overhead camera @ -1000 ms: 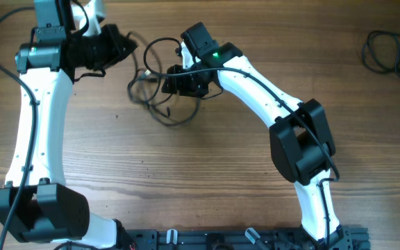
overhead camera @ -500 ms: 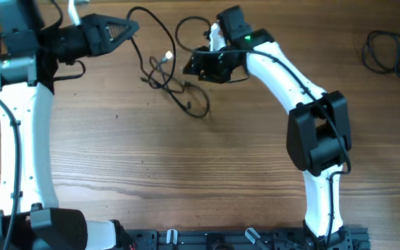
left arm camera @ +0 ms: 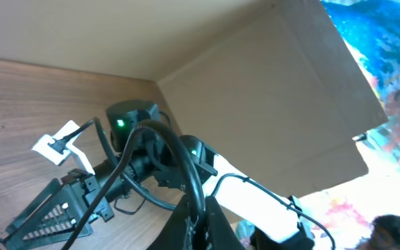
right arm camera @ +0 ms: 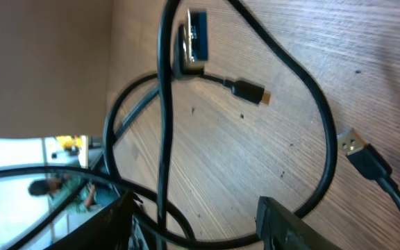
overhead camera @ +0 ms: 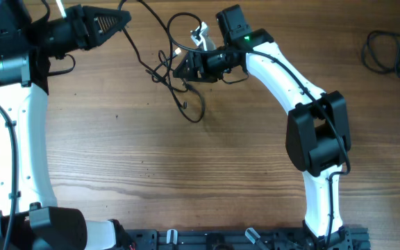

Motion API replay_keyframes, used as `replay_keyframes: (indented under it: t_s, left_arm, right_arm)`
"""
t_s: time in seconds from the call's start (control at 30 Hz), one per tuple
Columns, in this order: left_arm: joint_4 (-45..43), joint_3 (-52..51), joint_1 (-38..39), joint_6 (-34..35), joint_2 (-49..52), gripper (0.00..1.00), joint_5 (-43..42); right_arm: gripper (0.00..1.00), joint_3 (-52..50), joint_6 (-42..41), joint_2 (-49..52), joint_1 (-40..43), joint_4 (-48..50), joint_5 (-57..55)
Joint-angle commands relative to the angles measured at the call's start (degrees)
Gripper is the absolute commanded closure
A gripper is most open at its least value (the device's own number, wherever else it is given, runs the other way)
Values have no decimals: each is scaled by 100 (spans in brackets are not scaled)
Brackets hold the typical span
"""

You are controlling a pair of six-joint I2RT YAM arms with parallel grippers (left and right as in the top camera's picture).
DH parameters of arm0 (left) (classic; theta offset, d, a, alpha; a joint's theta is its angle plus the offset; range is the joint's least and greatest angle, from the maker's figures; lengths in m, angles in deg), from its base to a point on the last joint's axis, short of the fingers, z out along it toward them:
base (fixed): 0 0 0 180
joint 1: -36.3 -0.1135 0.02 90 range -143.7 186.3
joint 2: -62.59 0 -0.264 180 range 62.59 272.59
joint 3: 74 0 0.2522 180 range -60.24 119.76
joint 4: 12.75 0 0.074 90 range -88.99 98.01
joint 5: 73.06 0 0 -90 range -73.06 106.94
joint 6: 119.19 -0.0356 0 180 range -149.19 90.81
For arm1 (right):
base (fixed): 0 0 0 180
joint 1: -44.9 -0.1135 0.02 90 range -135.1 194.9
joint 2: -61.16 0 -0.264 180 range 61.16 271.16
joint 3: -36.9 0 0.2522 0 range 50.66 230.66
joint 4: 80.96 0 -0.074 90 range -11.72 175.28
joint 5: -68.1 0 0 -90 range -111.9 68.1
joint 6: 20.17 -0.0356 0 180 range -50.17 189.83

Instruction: Untangle cables

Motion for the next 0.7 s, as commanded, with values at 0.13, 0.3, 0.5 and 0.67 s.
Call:
replay_keyframes:
  t_s: [0.13,0.3,0.5,0.67]
  left_arm:
    - [-393,37,-35,870,-83,96,-291]
    - [-612,37,-39,1683,-83,96,-289]
    - [-807,37,-269,3401,-83,96,-286]
    - [-807,37,-334,3845,-83,96,-284]
  right_arm:
    - [41,-57,1700,70,-7,-275,210]
    - [41,-57,2883,72,-131,-295,7]
    - [40,-57,3541,72,-136,-745,-391]
    - [40,-57,1858,83,-192,-396,-490]
